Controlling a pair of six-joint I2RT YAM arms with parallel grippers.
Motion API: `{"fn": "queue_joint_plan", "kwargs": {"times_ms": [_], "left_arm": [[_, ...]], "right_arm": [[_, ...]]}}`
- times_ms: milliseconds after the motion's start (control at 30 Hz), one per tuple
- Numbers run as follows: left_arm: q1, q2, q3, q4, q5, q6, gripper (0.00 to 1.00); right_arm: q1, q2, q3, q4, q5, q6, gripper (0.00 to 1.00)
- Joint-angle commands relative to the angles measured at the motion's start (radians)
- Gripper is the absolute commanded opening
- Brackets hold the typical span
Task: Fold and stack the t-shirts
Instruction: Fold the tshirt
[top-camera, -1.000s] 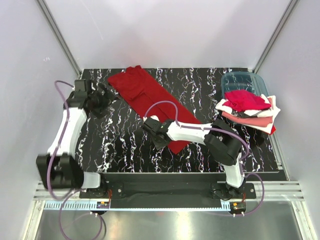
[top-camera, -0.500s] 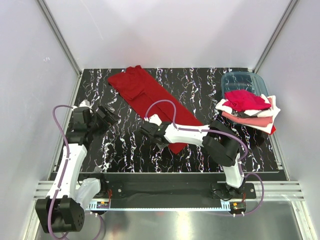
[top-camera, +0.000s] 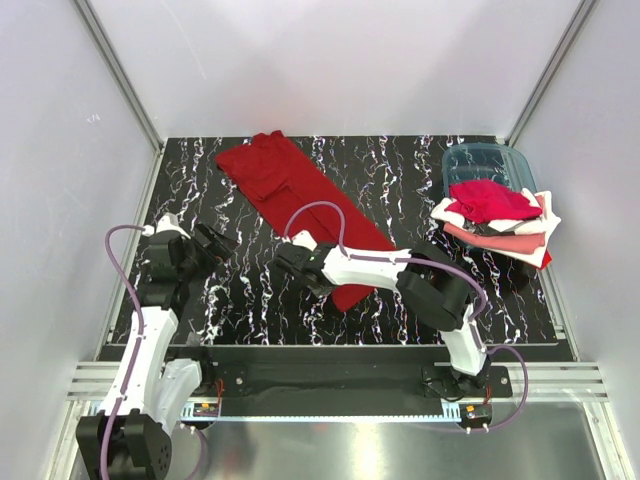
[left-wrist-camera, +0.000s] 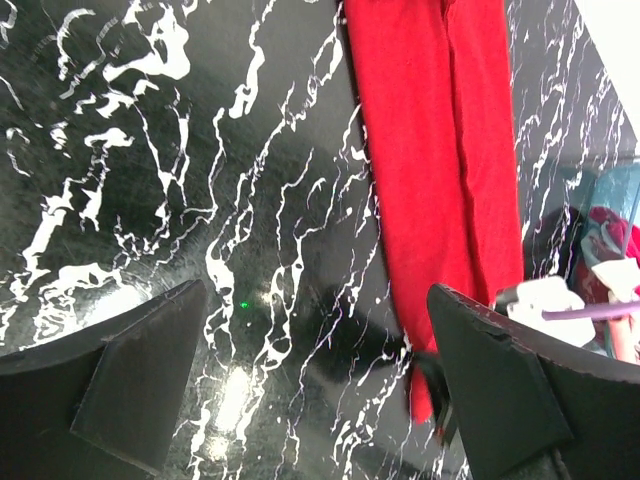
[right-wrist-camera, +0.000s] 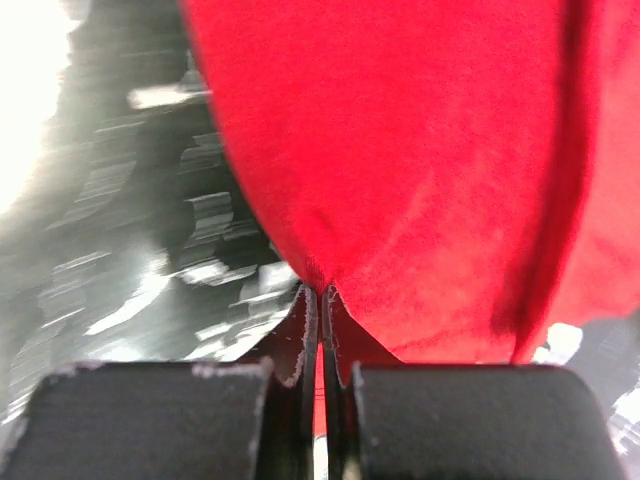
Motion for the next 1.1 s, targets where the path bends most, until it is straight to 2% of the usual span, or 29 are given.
{"fn": "queue_joint_plan", "kwargs": {"times_ms": [0, 100, 133, 167, 200, 233, 333, 433, 467, 533, 633, 733, 867, 1067], "left_arm": [[0.005, -0.031, 0.016, 0.035, -0.058, 0.008, 0.99], [0.003, -0.036, 0.009, 0.036, -0.062, 0.011, 0.99], [0.003, -0.036, 0.007, 0.038, -0.061, 0.011, 0.99], [0.003, -0.033, 0.004, 0.039, -0.052, 0.012, 0.99], [0.005, -0.030, 0.002, 0.039, -0.044, 0.025, 0.99], [0.005, -0.027, 0.002, 0.039, -0.035, 0.031, 0.99], [0.002, -0.021, -0.014, 0.036, 0.014, 0.052, 0.99], [-0.037, -0.017, -0.062, 0.056, 0.040, 0.039, 0.99], [-0.058, -0.017, -0.074, 0.064, 0.037, 0.032, 0.99], [-0.129, -0.017, -0.094, 0.067, 0.005, 0.009, 0.99], [-0.242, -0.022, -0.120, 0.041, -0.048, -0.029, 0.99], [-0.357, -0.042, -0.148, -0.004, -0.114, -0.084, 0.98], [-0.422, -0.120, -0.188, -0.077, -0.165, -0.144, 0.98], [-0.443, -0.232, -0.220, -0.209, -0.179, -0.188, 0.95]], "right_arm": [[0.056, -0.077, 0.018, 0.125, -0.257, -0.024, 0.00], [0.098, -0.092, 0.093, 0.183, -0.405, -0.021, 0.00], [0.104, -0.083, 0.122, 0.186, -0.497, -0.018, 0.00], [0.109, -0.075, 0.188, 0.185, -0.554, -0.018, 0.03], [0.110, -0.068, 0.219, 0.176, -0.645, -0.021, 0.11], [0.110, -0.066, 0.246, 0.174, -0.668, -0.019, 0.37], [0.110, -0.098, 0.264, 0.171, -0.654, -0.019, 0.55], [0.089, -0.197, 0.201, 0.126, -0.538, -0.021, 0.56], [0.076, -0.227, 0.128, 0.125, -0.524, -0.010, 0.56], [0.023, -0.317, 0.036, 0.143, -0.518, 0.013, 0.56], [-0.063, -0.420, -0.191, 0.160, -0.485, 0.056, 0.54], [-0.114, -0.497, -0.304, 0.182, -0.444, 0.077, 0.54], [-0.141, -0.534, -0.443, 0.241, -0.442, 0.103, 0.54], [-0.157, -0.465, -0.493, 0.324, -0.500, 0.113, 0.50]]}}
